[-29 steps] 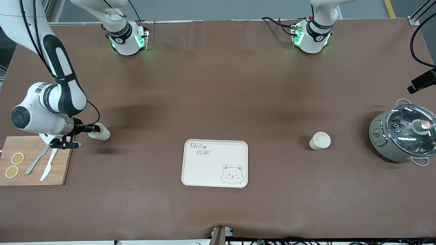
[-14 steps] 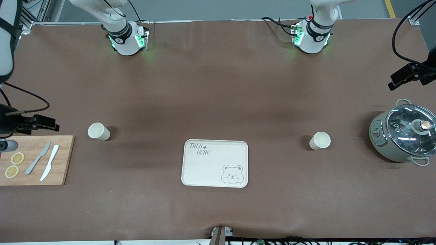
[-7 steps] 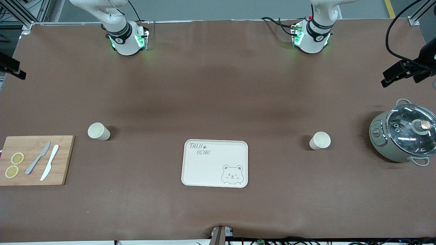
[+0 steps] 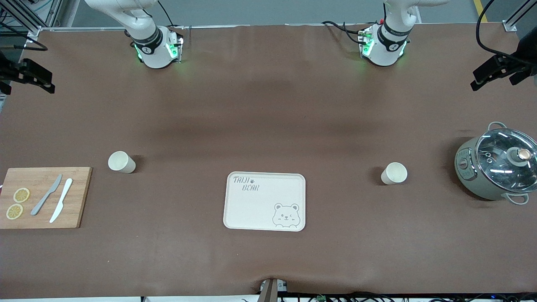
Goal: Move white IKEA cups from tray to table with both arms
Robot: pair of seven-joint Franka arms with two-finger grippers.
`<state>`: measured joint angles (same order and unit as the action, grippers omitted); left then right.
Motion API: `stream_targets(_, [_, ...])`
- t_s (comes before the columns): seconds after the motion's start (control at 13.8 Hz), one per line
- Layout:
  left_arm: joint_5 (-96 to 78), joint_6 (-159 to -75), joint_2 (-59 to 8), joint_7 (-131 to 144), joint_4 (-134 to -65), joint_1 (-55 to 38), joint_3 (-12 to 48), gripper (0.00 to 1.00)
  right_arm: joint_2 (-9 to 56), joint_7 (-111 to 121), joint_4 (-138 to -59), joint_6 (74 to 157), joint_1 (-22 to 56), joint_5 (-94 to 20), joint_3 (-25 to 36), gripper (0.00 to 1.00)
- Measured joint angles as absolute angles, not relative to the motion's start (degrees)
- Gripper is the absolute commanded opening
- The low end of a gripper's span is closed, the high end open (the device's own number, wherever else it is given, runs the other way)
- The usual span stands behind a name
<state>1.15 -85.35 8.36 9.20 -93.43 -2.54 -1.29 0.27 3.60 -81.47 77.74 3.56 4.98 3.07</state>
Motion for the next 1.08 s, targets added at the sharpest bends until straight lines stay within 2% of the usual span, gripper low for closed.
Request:
stream_targets(0.43, [1.2,-85.1,7.8,9.2,-93.9,-3.3,-0.8,1.00,-3.2,3.9,-87.6,82.1,-0.4,3.2,3.8,1.00])
stream_targets(1.08, [1.2,-84.9,7.8,12.4,-94.0,-3.7,1.3,1.00,-4.1,3.9,-88.4,82.3,-0.4,2.4,3.5,1.00])
